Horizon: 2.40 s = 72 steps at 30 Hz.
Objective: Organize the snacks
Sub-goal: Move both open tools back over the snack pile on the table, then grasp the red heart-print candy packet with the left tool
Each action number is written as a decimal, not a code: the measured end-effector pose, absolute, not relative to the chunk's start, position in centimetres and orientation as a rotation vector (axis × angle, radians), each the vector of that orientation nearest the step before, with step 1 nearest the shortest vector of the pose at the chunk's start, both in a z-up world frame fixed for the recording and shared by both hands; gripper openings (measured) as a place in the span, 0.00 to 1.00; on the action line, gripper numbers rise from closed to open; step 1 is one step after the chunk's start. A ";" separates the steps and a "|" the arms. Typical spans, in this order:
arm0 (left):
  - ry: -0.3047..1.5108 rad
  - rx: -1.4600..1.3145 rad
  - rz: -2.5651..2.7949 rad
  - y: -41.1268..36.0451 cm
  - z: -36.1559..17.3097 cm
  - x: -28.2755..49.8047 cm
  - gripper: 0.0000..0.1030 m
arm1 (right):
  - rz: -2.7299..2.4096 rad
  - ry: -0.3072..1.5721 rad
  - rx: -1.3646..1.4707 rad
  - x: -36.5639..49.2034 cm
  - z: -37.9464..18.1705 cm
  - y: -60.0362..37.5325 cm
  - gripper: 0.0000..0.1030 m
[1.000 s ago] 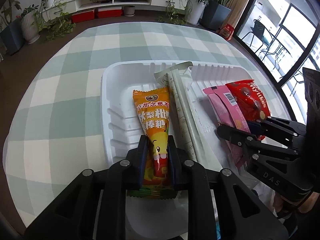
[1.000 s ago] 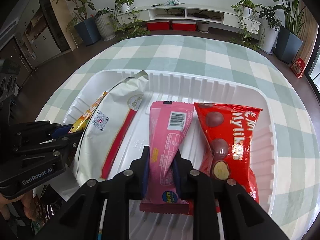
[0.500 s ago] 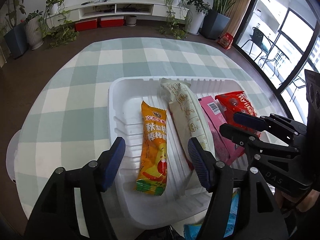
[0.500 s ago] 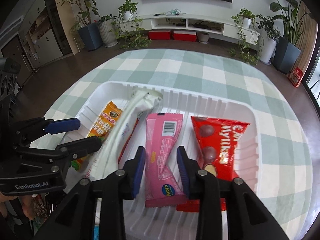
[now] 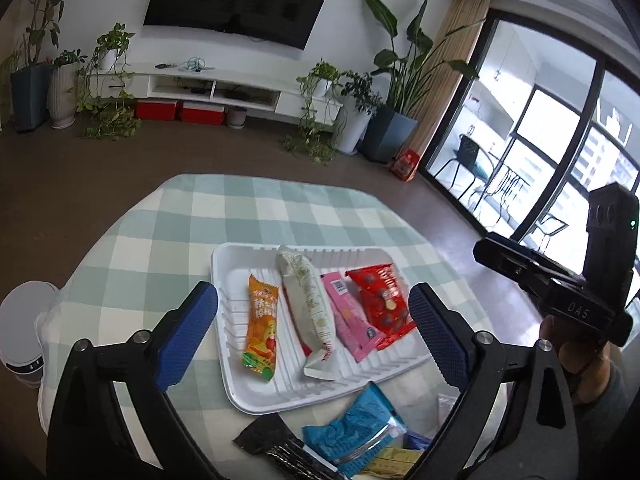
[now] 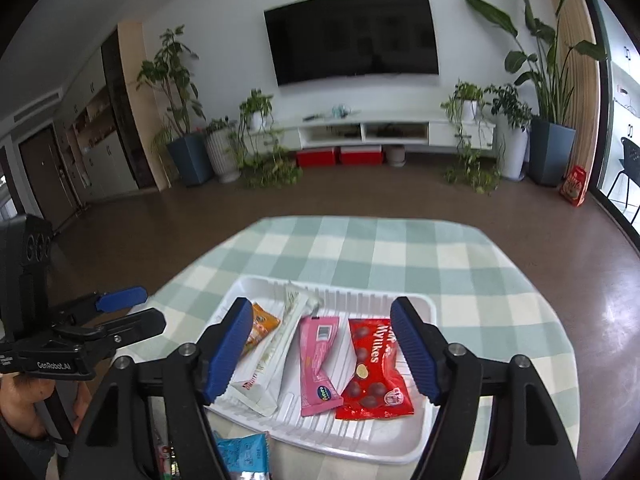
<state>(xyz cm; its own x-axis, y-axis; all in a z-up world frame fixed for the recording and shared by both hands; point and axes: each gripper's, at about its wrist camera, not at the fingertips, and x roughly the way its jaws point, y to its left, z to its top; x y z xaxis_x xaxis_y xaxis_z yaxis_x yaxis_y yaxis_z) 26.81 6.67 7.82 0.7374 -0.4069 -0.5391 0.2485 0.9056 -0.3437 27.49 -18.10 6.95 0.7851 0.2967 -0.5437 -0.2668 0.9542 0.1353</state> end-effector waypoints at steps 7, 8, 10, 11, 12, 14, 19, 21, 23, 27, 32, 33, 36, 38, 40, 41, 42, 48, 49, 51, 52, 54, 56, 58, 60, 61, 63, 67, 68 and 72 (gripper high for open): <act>0.436 -0.296 -0.358 9.4 12.8 19.7 1.00 | 0.329 0.458 0.149 20.2 10.0 -21.0 0.90; 0.448 -0.281 -0.344 9.6 13.0 18.9 1.00 | 0.326 0.446 0.167 19.1 10.0 -21.4 0.92; 0.532 -0.220 -0.325 9.8 13.0 17.7 1.00 | 0.339 0.451 0.197 17.3 9.5 -21.9 0.95; 0.556 -0.194 -0.312 10.0 12.6 16.9 1.00 | 0.345 0.462 0.211 16.5 9.1 -22.0 0.95; 0.560 -0.175 -0.294 10.2 12.2 16.0 1.00 | 0.353 0.475 0.226 15.6 8.5 -22.2 0.95; 0.579 -0.160 -0.281 10.7 11.0 14.0 1.00 | 0.370 0.511 0.257 13.7 7.4 -22.4 0.95; 0.689 -0.063 -0.269 11.2 6.5 11.4 1.00 | 0.364 0.622 0.350 9.8 3.1 -23.1 0.95; 0.725 -0.002 -0.298 11.3 4.9 10.7 1.00 | 0.355 0.657 0.375 8.6 1.6 -23.0 0.94; 0.767 0.048 -0.337 11.3 3.2 11.4 1.00 | 0.363 0.696 0.383 7.5 0.2 -22.4 0.92; 0.877 0.157 -0.391 11.3 0.4 13.5 0.98 | 0.418 0.750 0.356 6.1 -1.6 -20.0 0.86; 0.996 0.274 -0.468 10.6 -2.1 16.0 0.85 | 0.441 0.799 0.331 5.6 -3.4 -17.7 0.80; 1.009 0.301 -0.480 10.2 -2.4 16.3 0.85 | 0.441 0.808 0.327 5.6 -3.7 -17.5 0.80; 1.056 0.362 -0.491 9.7 -3.8 17.3 0.79 | 0.432 0.817 0.327 5.7 -4.1 -17.4 0.79; 1.083 0.377 -0.488 9.6 -4.5 18.1 0.61 | 0.424 0.819 0.330 5.9 -4.3 -17.6 0.77; 1.094 0.380 -0.492 9.6 -4.9 18.7 0.59 | 0.420 0.823 0.337 6.0 -4.4 -17.8 0.76; 1.099 0.383 -0.498 9.5 -5.0 19.0 0.59 | 0.420 0.825 0.337 6.1 -4.5 -17.8 0.76; 1.103 0.392 -0.501 9.3 -5.2 19.1 0.59 | 0.420 0.828 0.336 6.2 -4.6 -17.8 0.76; 1.159 0.455 -0.498 8.1 -6.9 19.7 0.59 | 0.421 0.851 0.335 6.3 -5.0 -17.8 0.75; 1.166 0.461 -0.493 8.0 -7.1 19.7 0.59 | 0.422 0.855 0.335 6.3 -5.0 -17.7 0.74; 1.174 0.456 -0.488 7.9 -7.5 19.8 0.59 | 0.421 0.861 0.332 6.4 -5.1 -17.7 0.74; 1.175 0.452 -0.491 7.9 -7.5 19.8 0.57 | 0.419 0.863 0.329 6.3 -5.1 -17.7 0.74; 1.180 0.452 -0.502 7.5 -7.4 19.8 0.48 | 0.415 0.865 0.326 6.3 -5.3 -17.7 0.74; 1.181 0.462 -0.510 7.1 -7.4 19.5 0.37 | 0.407 0.875 0.326 6.5 -5.6 -17.7 0.73; 1.179 0.489 -0.492 6.6 -7.4 19.3 0.36 | 0.398 0.888 0.329 6.6 -5.9 -17.8 0.73; 1.178 0.500 -0.481 6.3 -7.4 19.1 0.34 | 0.388 0.899 0.332 6.7 -6.1 -17.9 0.72; 1.175 0.504 -0.480 6.1 -7.3 18.8 0.33 | 0.385 0.903 0.334 6.7 -6.2 -18.0 0.72; 1.170 0.501 -0.489 5.6 -7.3 18.4 0.31 | 0.386 0.903 0.336 6.7 -6.2 -18.1 0.72; 1.177 0.435 -0.510 5.1 -7.2 17.3 0.29 | 0.387 0.906 0.324 6.7 -6.3 -17.9 0.72; 1.183 0.405 -0.521 5.1 -7.2 17.1 0.29 | 0.390 0.911 0.322 6.7 -6.4 -17.8 0.71; 1.184 0.360 -0.532 3.8 -7.3 15.7 0.29 | 0.402 0.920 0.317 6.8 -6.4 -17.5 0.70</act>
<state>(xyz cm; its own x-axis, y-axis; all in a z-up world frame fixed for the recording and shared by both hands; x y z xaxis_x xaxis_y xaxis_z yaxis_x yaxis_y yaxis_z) 15.68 3.81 -7.34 0.2779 -0.2022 -0.9391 0.5681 0.8229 -0.0092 6.78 -17.53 -6.44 0.5414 0.4644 -0.7009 -0.1985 0.8807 0.4301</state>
